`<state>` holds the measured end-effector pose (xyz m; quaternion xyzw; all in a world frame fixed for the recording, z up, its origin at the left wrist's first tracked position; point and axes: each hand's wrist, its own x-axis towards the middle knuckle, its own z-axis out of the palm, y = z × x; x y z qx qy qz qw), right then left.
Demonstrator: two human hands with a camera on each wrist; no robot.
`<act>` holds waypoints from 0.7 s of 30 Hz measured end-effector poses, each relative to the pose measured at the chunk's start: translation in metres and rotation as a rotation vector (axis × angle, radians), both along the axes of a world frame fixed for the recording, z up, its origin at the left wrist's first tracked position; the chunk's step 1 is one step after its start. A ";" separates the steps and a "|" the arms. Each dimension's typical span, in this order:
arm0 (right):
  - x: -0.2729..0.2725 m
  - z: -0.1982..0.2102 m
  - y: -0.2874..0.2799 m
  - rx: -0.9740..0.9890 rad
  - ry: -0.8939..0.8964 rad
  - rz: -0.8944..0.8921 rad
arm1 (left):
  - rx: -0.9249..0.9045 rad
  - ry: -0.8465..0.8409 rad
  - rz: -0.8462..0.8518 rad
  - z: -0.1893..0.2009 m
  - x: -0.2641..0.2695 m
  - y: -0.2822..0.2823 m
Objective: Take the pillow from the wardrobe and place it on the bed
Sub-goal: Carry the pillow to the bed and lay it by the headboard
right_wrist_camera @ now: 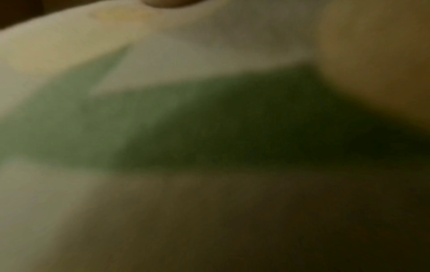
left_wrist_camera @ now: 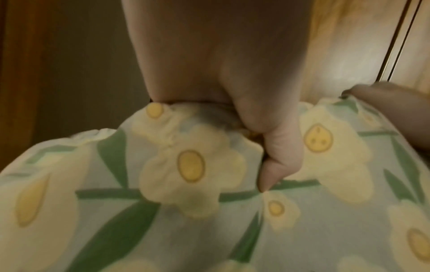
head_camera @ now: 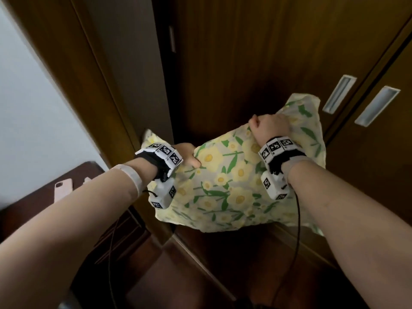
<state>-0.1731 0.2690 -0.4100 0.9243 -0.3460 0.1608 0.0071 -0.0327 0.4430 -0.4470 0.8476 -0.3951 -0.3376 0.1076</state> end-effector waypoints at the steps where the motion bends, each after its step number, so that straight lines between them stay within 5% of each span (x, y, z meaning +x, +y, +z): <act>1: -0.004 -0.007 0.004 0.023 0.006 -0.009 | 0.008 0.011 0.006 0.001 -0.006 0.006; 9: -0.031 -0.048 0.049 0.135 0.174 0.064 | 0.219 -0.216 0.069 -0.019 -0.057 0.062; 15: -0.031 -0.075 0.114 0.151 0.235 0.238 | 0.365 0.054 0.230 -0.037 -0.075 0.143; 21: 0.004 -0.094 0.222 0.157 0.239 0.516 | 0.422 0.058 0.416 -0.055 -0.081 0.271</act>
